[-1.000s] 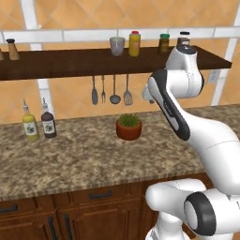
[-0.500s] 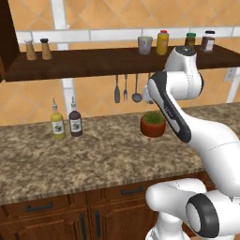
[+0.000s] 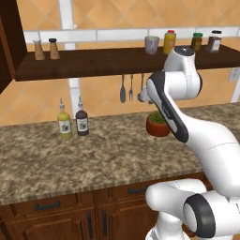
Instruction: Gather all objects into one cabinet and sort the glasses and bowls to opposite sides.
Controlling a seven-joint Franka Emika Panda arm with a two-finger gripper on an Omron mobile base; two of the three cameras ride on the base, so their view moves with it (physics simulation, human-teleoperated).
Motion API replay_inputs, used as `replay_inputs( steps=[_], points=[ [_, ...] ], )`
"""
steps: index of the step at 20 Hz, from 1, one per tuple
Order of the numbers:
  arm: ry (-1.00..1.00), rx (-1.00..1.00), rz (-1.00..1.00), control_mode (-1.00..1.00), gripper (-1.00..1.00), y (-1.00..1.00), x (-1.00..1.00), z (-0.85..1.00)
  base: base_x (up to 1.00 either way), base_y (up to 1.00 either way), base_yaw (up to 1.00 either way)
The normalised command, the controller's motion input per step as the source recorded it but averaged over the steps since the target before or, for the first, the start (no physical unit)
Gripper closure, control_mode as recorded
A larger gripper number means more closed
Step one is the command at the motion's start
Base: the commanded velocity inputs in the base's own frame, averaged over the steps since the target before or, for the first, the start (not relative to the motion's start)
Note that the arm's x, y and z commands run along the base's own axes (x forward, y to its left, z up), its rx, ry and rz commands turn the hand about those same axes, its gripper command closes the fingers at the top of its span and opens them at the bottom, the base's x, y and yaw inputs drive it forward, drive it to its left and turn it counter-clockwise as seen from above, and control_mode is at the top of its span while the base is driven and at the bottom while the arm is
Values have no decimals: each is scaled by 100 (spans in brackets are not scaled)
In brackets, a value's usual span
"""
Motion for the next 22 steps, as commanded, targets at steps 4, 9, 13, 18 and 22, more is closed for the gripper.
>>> replay_inputs(
  steps=[4, 9, 13, 18, 22],
  points=[
    [0, 0, 0, 100, -100, 0, 0, 0, 15, 3, 0],
    [1, -1, 0, -100, -100, 0, 2, 0, 7, 3, 0],
    [-4, 0, 0, -100, -100, 0, 0, 10, 0, 0, 0],
    [-23, 3, -4, -100, -100, 0, 0, 58, 0, 0, 0],
    [-19, 3, -5, -100, -100, 0, 6, 61, 0, 0, 0]
  ],
)
